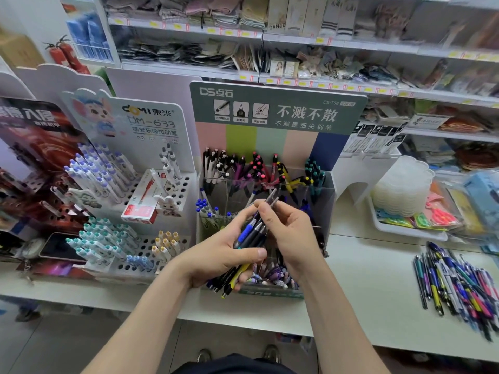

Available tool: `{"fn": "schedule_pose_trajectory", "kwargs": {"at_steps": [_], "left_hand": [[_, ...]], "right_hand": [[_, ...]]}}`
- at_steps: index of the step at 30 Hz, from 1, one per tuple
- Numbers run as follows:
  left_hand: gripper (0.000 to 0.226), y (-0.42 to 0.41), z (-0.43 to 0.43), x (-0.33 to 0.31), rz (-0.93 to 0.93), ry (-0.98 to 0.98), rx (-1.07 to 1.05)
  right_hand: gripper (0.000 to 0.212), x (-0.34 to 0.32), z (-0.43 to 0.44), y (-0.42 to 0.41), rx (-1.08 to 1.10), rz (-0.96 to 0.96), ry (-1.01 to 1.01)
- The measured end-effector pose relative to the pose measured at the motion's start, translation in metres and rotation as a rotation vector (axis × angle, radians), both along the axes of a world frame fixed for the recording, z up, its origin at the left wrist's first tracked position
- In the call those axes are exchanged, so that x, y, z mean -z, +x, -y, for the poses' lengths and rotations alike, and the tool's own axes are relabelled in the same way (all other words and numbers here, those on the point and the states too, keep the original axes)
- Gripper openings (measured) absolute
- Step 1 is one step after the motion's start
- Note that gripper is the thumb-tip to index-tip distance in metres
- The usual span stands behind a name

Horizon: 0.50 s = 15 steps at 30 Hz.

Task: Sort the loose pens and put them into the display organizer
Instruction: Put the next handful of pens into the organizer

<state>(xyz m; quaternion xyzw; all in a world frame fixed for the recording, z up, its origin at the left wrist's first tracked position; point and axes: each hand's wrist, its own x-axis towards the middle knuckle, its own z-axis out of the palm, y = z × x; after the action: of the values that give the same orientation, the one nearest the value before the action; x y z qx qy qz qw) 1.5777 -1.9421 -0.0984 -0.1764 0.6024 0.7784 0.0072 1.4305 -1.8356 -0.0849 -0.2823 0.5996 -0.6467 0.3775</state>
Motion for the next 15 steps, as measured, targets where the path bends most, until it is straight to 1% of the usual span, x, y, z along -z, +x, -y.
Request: {"fn": "schedule_pose_trajectory", "kwargs": {"at_steps": [4,7,8,12,14,15], "left_hand": [[0.091,0.002,0.001,0.001,0.031,-0.039,-0.028],[0.090,0.003,0.001,0.000,0.038,-0.057,-0.040],[0.090,0.003,0.000,0.000,0.042,-0.060,-0.041],[0.088,0.007,0.001,0.005,0.073,-0.103,-0.029],[0.085,0.011,0.003,0.008,0.092,-0.142,-0.030],[0.083,0.013,0.004,0.009,0.098,-0.154,-0.038]], "right_hand": [[0.023,0.003,0.007,-0.003,0.117,0.106,-0.033],[0.029,0.004,0.015,-0.004,0.164,0.080,-0.051],[0.029,0.004,0.018,-0.003,0.209,0.070,-0.068],[0.029,-0.007,0.025,-0.018,0.485,0.087,-0.200],[0.030,-0.012,0.022,-0.029,0.544,0.130,-0.291],[0.030,-0.012,0.020,-0.032,0.538,0.144,-0.291]]}}
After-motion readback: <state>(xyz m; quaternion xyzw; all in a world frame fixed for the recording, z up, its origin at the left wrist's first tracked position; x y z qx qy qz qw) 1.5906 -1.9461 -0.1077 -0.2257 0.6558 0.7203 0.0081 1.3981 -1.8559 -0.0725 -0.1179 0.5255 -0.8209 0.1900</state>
